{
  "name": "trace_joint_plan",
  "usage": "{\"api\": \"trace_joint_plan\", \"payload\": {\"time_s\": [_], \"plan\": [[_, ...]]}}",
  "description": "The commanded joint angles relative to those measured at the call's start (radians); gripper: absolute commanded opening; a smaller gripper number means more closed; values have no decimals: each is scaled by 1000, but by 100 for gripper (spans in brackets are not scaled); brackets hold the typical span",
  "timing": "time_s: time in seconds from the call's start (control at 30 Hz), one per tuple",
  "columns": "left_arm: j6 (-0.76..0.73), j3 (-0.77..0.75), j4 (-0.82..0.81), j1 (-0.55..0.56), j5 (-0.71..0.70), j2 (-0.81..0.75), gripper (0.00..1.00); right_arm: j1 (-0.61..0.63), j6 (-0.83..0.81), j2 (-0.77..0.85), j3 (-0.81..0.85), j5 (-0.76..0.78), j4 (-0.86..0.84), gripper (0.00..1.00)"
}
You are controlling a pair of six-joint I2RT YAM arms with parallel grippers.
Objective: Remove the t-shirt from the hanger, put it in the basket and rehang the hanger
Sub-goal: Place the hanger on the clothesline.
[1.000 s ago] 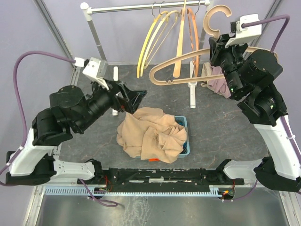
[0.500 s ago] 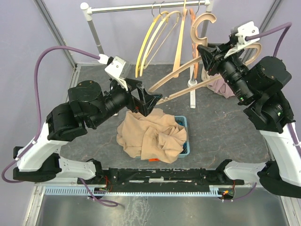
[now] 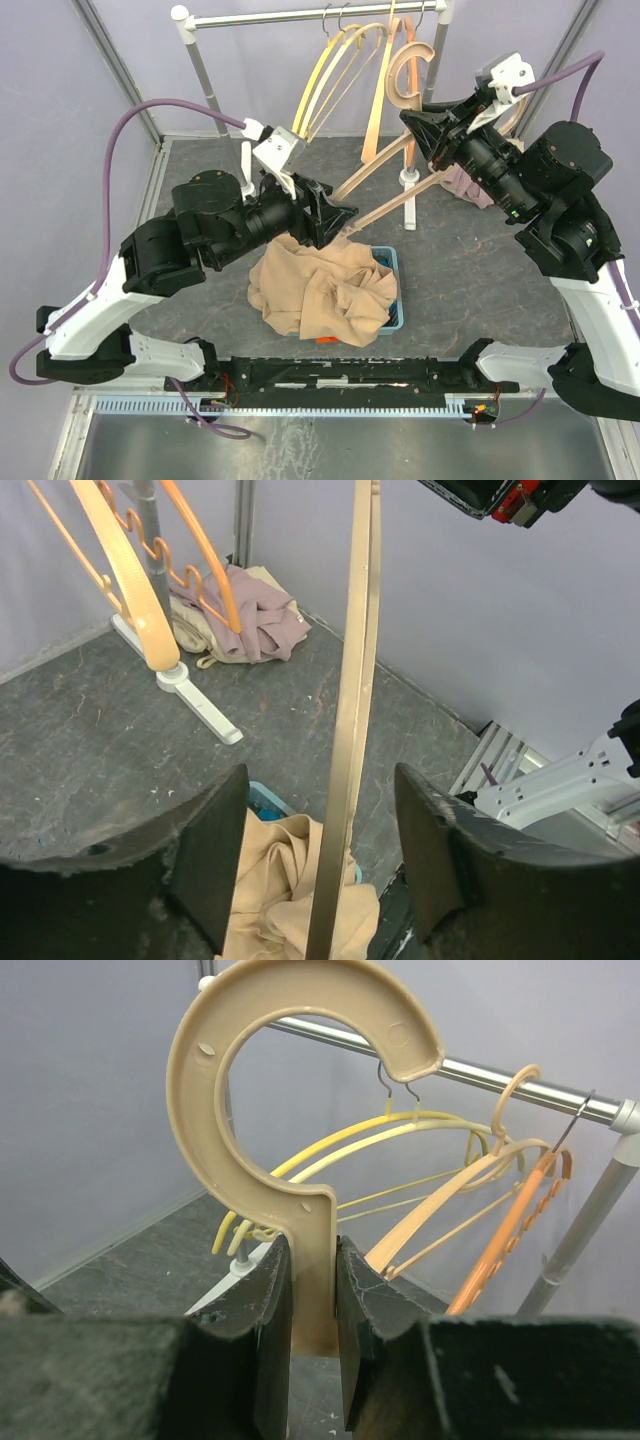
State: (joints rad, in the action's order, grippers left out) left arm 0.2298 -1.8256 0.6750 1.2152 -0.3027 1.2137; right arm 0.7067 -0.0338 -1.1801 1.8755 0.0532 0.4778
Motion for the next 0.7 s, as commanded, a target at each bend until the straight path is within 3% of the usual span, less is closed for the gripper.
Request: {"api": "trace_joint_plan", "payload": {"time_s": [0.0,0.2,0.4,0.5,0.57,0.67], "plan": [[-34,-1,-65,4,28,7,62,0,14,20,-9,-28,-66,1],[-30,3,-70,3,8,4,30,-1,10,27,-24,-19,-62,1],[-17,29,-85,3,6,-11,5,-1,14,29,-36,-13,-53,1],[-17,29,-93,3,4,-12,3,-1,12,28,-32,-13,-54,1],[-21,27,-102,3,5,-15,3,-2,14,27,-21,-7,-53,9],[-17,28,-133,3,-37,-31,3,-1,23,23,-4,19,-61,31]]}}
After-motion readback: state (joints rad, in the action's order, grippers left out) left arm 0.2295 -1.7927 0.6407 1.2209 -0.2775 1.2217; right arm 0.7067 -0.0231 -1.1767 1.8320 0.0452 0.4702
